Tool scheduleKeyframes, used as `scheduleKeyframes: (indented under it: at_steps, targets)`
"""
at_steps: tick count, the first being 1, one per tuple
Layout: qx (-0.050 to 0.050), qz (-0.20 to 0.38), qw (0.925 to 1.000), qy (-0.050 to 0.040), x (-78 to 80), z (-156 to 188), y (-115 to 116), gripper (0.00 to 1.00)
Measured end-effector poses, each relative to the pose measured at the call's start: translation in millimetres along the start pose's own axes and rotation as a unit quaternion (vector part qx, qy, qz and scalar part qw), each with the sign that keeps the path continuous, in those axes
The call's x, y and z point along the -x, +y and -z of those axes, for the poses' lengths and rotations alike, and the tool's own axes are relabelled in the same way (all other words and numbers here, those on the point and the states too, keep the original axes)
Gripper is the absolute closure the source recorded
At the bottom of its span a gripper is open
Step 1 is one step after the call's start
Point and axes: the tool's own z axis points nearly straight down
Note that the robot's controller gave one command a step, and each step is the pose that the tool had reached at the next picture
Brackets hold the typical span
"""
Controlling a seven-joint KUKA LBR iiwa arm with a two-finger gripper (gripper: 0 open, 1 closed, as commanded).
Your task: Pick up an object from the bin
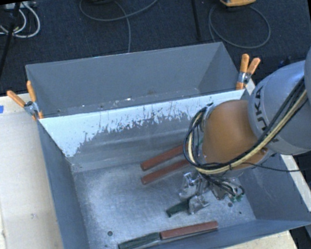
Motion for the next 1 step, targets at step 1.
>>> scheduleKeyframes:
  at_steps: [1]
  targets:
    - [0.0, 0.0, 1.0, 0.0, 0.0, 0.0, 0.0, 1.0]
